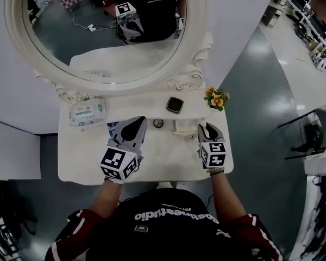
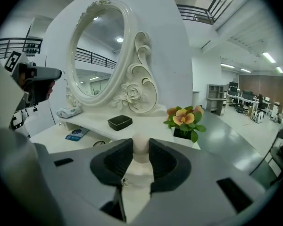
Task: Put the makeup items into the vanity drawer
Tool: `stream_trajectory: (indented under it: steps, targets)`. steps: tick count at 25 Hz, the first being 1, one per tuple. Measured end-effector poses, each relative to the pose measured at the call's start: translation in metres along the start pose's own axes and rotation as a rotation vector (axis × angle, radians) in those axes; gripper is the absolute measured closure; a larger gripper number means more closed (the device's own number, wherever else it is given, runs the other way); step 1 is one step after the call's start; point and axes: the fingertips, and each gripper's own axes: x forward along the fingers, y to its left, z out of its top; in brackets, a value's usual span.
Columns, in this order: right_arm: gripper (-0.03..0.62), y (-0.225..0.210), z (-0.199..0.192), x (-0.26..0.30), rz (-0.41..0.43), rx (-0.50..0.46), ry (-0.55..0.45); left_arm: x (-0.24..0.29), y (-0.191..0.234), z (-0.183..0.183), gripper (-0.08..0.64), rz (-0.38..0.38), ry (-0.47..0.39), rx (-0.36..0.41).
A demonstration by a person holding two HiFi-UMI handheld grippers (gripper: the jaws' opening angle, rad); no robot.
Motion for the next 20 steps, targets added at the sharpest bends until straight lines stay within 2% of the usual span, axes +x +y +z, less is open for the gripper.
stream_trajectory:
  steps: [8, 17, 20]
  targets:
    - [0.472, -0.004, -0.02, 0.021, 0.002, -0.001, 0.049, 0.002, 0.008, -0.011, 0.554, 0.018, 0.023, -0.019]
    - [0.405, 0.003, -0.032, 0.026, 0.011, -0.014, 0.083, -0.005, 0.011, -0.014, 0.554, 0.03, 0.023, -0.022]
    - [0.402, 0.006, -0.029, 0.023, 0.017, -0.013, 0.074, -0.01, 0.012, -0.012, 0.554, 0.034, 0.016, -0.023]
